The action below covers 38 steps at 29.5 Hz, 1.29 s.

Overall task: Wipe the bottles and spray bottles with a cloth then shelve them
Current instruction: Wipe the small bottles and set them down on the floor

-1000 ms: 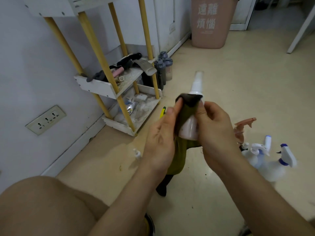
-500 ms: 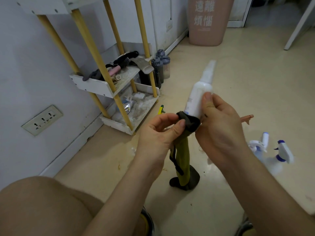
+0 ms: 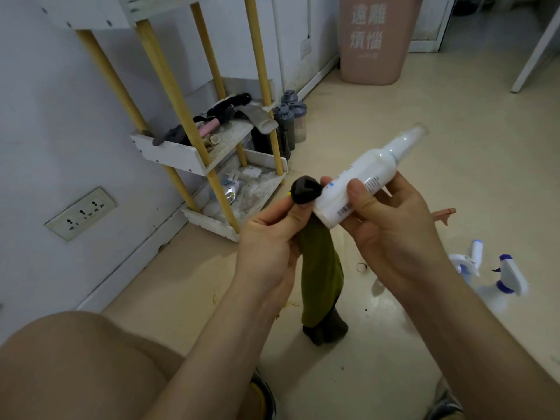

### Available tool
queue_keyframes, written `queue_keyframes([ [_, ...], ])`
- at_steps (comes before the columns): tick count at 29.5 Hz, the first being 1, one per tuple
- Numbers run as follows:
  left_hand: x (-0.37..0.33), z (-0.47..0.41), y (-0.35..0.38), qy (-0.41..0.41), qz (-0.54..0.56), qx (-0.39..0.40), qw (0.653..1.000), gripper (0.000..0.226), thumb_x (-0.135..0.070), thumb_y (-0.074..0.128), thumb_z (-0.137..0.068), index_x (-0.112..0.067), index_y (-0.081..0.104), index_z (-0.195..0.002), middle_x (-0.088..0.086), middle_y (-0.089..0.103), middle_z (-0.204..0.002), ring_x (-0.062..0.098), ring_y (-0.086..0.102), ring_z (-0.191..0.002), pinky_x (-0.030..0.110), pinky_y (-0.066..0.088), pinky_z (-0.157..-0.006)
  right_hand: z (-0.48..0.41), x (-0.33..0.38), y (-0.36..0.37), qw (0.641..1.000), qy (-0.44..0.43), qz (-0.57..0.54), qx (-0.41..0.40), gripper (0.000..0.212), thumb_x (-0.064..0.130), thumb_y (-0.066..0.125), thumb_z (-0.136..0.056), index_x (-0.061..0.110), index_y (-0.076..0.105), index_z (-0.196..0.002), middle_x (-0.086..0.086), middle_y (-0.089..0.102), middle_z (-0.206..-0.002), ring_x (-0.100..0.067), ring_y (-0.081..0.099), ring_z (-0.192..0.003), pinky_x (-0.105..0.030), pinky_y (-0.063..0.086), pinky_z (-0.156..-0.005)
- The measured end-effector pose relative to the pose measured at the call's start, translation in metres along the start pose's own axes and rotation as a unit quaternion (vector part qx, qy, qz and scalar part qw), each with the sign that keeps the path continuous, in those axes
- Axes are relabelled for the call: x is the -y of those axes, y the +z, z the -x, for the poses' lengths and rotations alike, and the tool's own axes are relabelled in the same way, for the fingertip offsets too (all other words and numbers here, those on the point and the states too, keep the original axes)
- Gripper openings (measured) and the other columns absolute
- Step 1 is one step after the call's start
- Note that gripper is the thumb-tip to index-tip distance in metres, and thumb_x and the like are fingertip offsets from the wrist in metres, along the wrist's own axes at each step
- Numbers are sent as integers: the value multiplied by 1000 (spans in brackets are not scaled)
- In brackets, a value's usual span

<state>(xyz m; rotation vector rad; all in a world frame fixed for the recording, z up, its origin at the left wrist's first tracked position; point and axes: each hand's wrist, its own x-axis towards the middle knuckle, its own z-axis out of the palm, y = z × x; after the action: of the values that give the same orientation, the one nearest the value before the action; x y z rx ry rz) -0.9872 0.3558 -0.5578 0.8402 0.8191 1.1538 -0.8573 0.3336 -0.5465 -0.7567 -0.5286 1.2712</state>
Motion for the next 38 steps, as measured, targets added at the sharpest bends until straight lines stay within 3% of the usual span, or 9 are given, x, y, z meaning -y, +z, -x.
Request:
queue_keyframes([
  [5,3,5,-3,96,-145,28,984,27,-30,64,-82,-24,75,-105,-1,74,-108,15,68,-107,36,56,-91,-3,-3,-3,993,43,-92,-61,56,16,60,-80,-7,49,-129,-27,60,-127,-33,67,-108,-37,60,-80],
  [10,15,2,-9,369,-376,13,850,21,-29,62,-94,-31,68,-114,-17,69,-105,2,64,-101,23,54,-83,2,-14,1,987,48,-96,-123,43,11,60,-89,-5,49,-127,-25,63,-121,-32,69,-104,-42,60,-83],
  [14,-5,-1,-4,68,-205,-33,976,23,-41,58,-88,-30,79,-89,2,76,-86,26,71,-89,44,60,-78,8,-14,5,997,-29,0,-71,58,15,68,-71,11,49,-126,-14,62,-119,-29,67,-108,-41,58,-87],
  [17,-10,1,0,-40,-119,-27,992,23,-27,54,-96,-18,75,-90,8,76,-85,23,73,-80,39,62,-72,8,-14,7,990,-81,95,-61,58,23,70,-69,19,49,-123,-10,60,-122,-30,64,-113,-43,56,-91],
  [21,14,10,7,93,-195,-36,976,22,-36,59,-93,-25,77,-96,17,72,-85,35,69,-83,52,58,-80,-3,-13,4,986,-77,-34,-141,47,7,63,-89,-2,44,-131,-21,58,-124,-34,62,-115,-42,57,-89],
  [25,39,18,10,249,-311,14,917,27,-29,48,-102,-33,66,-122,16,66,-83,26,56,-69,37,51,-65,-5,-16,2,979,-20,-123,-162,37,10,58,-95,-5,48,-127,-20,65,-109,-32,69,-102,-34,61,-72],
  [29,32,7,9,113,-207,-6,972,28,-33,43,-103,-29,71,-102,6,73,-97,20,69,-94,43,57,-86,3,-26,2,969,-159,119,-150,47,7,66,-90,8,41,-130,-3,61,-115,-8,68,-99,-19,55,-79],
  [32,24,-3,4,-15,-103,0,995,32,-26,44,-103,-8,70,-108,13,74,-106,22,70,-102,32,58,-87,3,-36,-8,924,-254,279,-64,50,9,72,-84,27,40,-118,-5,57,-114,-18,64,-107,-21,53,-84],
  [38,32,0,1,52,-142,-84,985,22,-22,62,-95,-17,78,-82,30,68,-97,28,66,-91,51,54,-90,-8,-28,-13,895,-224,379,-71,49,16,78,-81,19,45,-118,5,58,-103,-9,64,-95,-13,52,-74],
])
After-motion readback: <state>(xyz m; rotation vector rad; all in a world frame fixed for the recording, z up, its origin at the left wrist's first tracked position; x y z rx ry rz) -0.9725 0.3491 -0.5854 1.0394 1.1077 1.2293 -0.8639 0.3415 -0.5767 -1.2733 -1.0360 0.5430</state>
